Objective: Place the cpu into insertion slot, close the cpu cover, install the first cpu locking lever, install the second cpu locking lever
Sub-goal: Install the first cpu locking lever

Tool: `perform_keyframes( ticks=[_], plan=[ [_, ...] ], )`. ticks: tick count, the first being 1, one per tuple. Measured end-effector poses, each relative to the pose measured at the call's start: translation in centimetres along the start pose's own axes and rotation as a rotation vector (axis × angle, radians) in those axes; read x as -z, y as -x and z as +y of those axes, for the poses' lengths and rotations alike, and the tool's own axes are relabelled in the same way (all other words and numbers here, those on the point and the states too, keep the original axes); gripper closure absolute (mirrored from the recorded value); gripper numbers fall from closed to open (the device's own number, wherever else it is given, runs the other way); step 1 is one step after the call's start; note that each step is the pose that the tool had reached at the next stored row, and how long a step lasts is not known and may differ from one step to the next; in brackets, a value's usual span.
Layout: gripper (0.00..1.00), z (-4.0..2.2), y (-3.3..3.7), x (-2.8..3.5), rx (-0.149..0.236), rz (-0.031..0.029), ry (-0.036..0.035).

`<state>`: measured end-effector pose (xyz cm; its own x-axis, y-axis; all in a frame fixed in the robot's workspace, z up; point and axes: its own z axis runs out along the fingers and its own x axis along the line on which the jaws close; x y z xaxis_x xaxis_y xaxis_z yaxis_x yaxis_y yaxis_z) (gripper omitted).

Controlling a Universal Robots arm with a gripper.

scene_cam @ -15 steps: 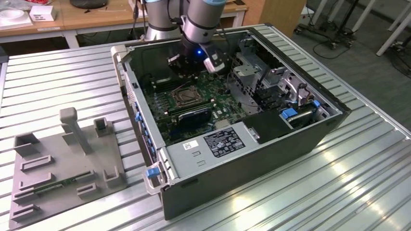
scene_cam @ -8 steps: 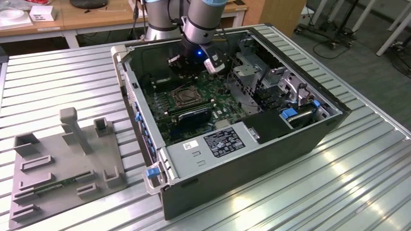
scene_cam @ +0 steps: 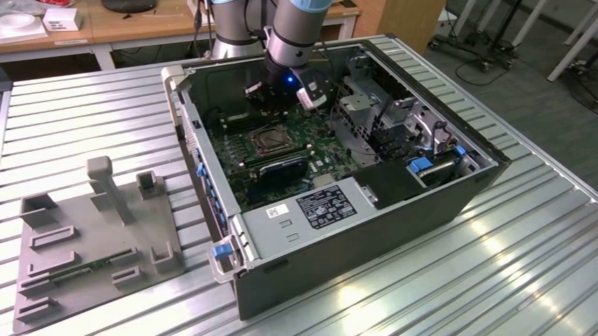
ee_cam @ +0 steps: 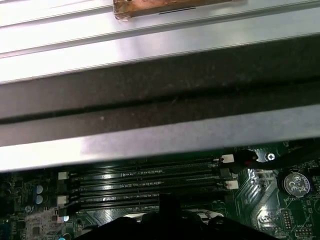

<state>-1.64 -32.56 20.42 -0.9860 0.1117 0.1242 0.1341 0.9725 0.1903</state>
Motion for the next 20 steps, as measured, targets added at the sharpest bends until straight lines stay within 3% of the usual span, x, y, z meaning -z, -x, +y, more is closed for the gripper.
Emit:
perform_keyframes(
  ticks=[20],
  plan=[
    [0.89,-0.29,0.36,-0.97,0.0,-0.0003,-0.0002]
  ],
)
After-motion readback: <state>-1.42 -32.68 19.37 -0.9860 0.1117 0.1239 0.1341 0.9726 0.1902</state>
